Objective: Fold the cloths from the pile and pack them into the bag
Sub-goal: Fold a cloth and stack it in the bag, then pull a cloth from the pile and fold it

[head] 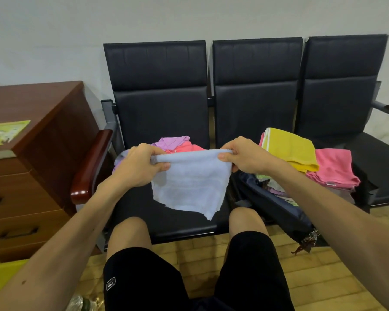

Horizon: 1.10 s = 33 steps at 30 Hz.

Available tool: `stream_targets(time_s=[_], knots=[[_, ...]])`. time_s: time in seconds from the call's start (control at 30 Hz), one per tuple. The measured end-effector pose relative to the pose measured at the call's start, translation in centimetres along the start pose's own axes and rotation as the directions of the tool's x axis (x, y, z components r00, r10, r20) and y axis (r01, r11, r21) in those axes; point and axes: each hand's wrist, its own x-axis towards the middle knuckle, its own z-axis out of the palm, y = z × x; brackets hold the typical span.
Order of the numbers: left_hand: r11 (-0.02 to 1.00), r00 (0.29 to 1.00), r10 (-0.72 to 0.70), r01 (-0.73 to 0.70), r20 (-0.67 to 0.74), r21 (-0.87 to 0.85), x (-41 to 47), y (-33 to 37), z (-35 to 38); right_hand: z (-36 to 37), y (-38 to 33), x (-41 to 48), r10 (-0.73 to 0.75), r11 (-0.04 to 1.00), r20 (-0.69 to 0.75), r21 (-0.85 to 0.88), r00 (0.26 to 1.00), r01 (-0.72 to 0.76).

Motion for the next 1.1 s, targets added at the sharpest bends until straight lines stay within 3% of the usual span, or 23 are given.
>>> stream_targets(time_s=[0.17,0.33,0.4,0.47,0.53,0.67,0.77,0.83,0.87,0.9,0.97,1.03,1.1], knots=[[0.999,0.999,0.031,-0.032,-0.029,-0.015,0.2,1.6,0.3,-0.1,1.9,-1.1,0.016,0.995,0.000,0.103,1.000,-0.016],[0.968,0.974,0.224,-0.227,-0.043,-0.105,1.1,5.0,1.3,-2.2,6.0,-4.4,0.063,0.931,0.074,0.355,0.995,-0.085],[0.925,0.946,0.325,-0.314,0.016,-0.212,1.8,6.8,2.1,-3.3,7.7,-5.9,0.077,0.815,0.017,0.575,0.997,-0.072],[0.842,0.908,0.418,-0.371,0.039,-0.391,2.5,9.1,3.2,-3.7,9.0,-7.4,0.173,0.576,-0.060,0.816,0.983,-0.052],[0.771,0.891,0.454,-0.389,0.005,-0.504,3.5,12.2,4.7,-3.1,10.8,-9.2,0.205,0.421,-0.045,0.906,0.978,-0.047],[0.773,0.878,0.478,-0.427,-0.012,-0.469,6.8,17.1,9.5,-1.1,13.3,-12.1,0.265,0.399,-0.054,0.915,0.963,-0.058],[0.816,0.927,0.375,-0.322,0.016,-0.480,9.6,19.4,14.1,-2.1,15.3,-13.5,0.436,0.265,-0.111,0.964,0.893,-0.010],[0.789,0.974,0.208,-0.116,0.085,-0.604,10.9,21.1,17.0,-3.0,16.9,-14.3,0.550,0.233,-0.144,0.972,0.823,0.014],[0.724,0.974,0.134,0.031,0.184,-0.689,11.5,22.1,18.5,-3.5,17.9,-14.7,0.602,0.226,-0.156,0.974,0.783,0.020],[0.620,0.942,0.100,0.193,0.320,-0.760,11.6,22.8,19.8,-3.9,18.6,-15.0,0.652,0.247,-0.177,0.969,0.737,0.015],[0.432,0.808,0.168,0.455,0.565,-0.779,12.2,24.6,22.8,-5.2,20.9,-15.6,0.735,0.341,-0.247,0.940,0.632,-0.029],[0.461,0.712,0.307,0.470,0.632,-0.753,12.9,26.0,25.7,-6.8,23.4,-16.0,0.761,0.460,-0.318,0.879,0.565,-0.123],[0.562,0.651,0.414,0.368,0.637,-0.741,14.4,27.7,27.9,-8.7,26.3,-15.9,0.749,0.550,-0.374,0.811,0.546,-0.199]])
